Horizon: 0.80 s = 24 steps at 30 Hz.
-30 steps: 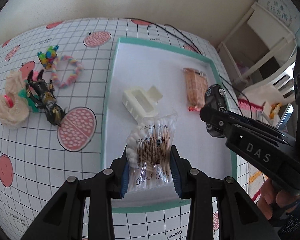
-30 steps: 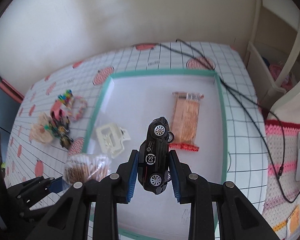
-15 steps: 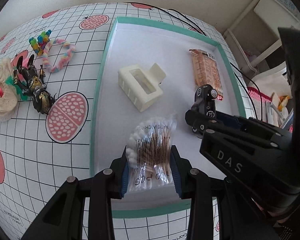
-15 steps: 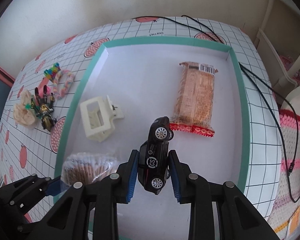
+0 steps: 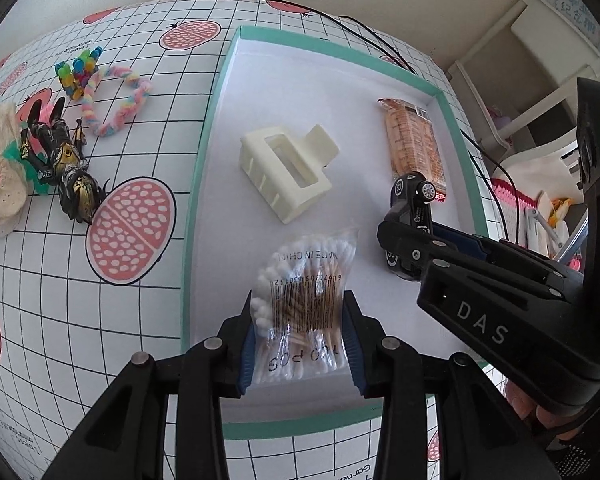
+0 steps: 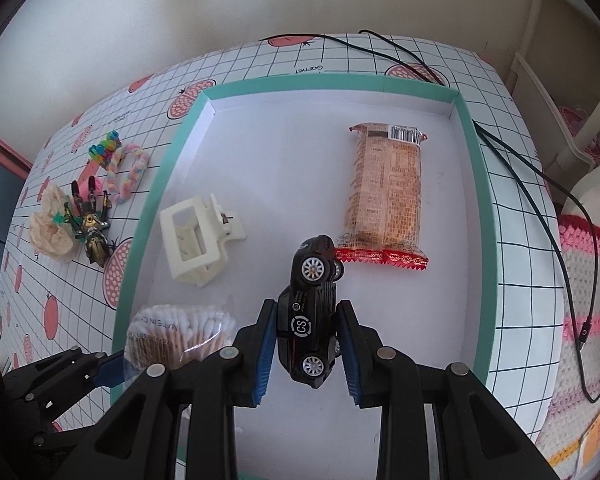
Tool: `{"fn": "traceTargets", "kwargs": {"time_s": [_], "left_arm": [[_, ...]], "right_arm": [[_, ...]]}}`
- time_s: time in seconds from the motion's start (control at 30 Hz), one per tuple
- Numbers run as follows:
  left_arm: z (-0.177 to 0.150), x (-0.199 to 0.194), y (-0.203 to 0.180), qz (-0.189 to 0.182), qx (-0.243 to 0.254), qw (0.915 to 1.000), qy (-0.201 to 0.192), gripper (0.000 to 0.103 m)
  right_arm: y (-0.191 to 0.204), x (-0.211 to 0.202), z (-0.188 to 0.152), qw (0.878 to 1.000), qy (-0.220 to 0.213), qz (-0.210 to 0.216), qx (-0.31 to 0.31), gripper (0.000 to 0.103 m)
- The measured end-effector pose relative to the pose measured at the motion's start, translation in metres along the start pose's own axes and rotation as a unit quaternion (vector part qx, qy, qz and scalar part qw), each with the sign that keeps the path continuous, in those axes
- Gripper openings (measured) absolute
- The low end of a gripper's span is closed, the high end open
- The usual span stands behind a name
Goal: Organize objects
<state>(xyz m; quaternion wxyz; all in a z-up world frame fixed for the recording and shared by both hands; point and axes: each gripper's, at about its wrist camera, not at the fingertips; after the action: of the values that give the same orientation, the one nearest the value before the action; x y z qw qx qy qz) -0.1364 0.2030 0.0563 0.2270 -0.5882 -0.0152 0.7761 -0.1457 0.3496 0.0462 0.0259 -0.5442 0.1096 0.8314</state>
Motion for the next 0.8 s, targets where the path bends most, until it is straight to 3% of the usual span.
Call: {"fn": "traceTargets", "kwargs": {"time_s": [0.13,0.23,0.6,0.8], "left_arm": [[-0.001,-0.006,0.000,-0.009,-0.002,1.0000,0.001,0.039],[-0.001,-0.013,-0.002,-0.014,0.000,0.9999,-0.005,0.045],[-0.002,-0.048,-0.007,-0.031,0.010,0.9989,-0.035,0.047],[0.025,-0.048,-0.009,-0.020,0.006,0.9984,-0.053,0.047]], "right_arm": [[0.001,-0.003,0.002,1.000,-0.003,0.004,0.000,0.039],[0.001,-0.007,0.003,1.000,-0.010,0.007,0.001,0.043],[0.003,-0.036,0.009,0.999,-0.045,0.024,0.010,0.043],[-0.002,-0.046,0.013,0.998,-0.063,0.024,0.021,0.042]]}}
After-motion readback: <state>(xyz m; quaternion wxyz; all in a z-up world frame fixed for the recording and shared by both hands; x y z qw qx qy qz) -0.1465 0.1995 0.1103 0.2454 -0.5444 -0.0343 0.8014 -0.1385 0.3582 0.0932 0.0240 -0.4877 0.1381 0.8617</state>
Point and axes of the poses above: each gripper's, at about its wrist camera, not at the fingertips, and x roughly the way its jaws point, y to its left, z to its top, and after that the axes turned 5 degrees about -y, right-handed
